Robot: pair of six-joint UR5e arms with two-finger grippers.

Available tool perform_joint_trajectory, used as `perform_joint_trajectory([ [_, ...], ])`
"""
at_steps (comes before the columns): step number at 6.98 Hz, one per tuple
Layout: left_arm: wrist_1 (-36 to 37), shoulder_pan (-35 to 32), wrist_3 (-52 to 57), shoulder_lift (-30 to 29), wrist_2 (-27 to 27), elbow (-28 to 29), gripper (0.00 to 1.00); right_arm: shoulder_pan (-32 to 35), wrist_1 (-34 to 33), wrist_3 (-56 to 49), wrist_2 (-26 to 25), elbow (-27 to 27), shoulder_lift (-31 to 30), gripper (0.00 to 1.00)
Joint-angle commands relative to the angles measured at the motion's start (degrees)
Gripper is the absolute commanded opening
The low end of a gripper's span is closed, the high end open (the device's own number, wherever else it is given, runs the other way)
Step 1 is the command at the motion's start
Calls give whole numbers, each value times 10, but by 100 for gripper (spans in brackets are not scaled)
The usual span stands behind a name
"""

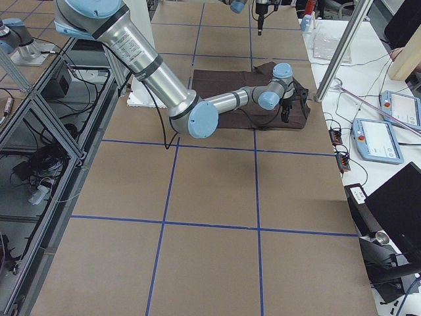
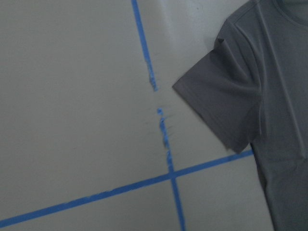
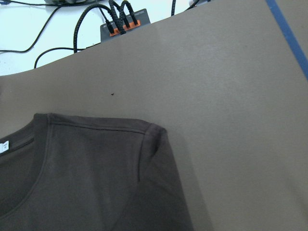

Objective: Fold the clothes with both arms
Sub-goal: 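Move the left gripper to the other sleeve while the right arm withdraws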

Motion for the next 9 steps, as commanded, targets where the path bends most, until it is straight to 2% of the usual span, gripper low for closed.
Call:
perform_joint_trajectory([
  [1, -152, 51, -129, -75, 66, 163, 96, 46, -2, -7, 84, 85, -78, 100],
  [2, -160, 61, -133, -99, 88, 202, 95, 65, -2, -28, 114, 103, -98, 100],
  [3, -160, 74, -133, -100, 123, 209, 90, 73, -3, -42, 120, 122, -117, 100],
  [5, -165, 75, -131, -108, 146, 237, 81, 74, -2, -45, 120, 124, -121, 100],
  [7, -205, 75, -131, -129, 156, 288, 73, 73, 0, -46, 119, 125, -127, 100],
  [9, -207, 75, -131, -134, 156, 297, 66, 73, 0, -46, 119, 125, -127, 100],
])
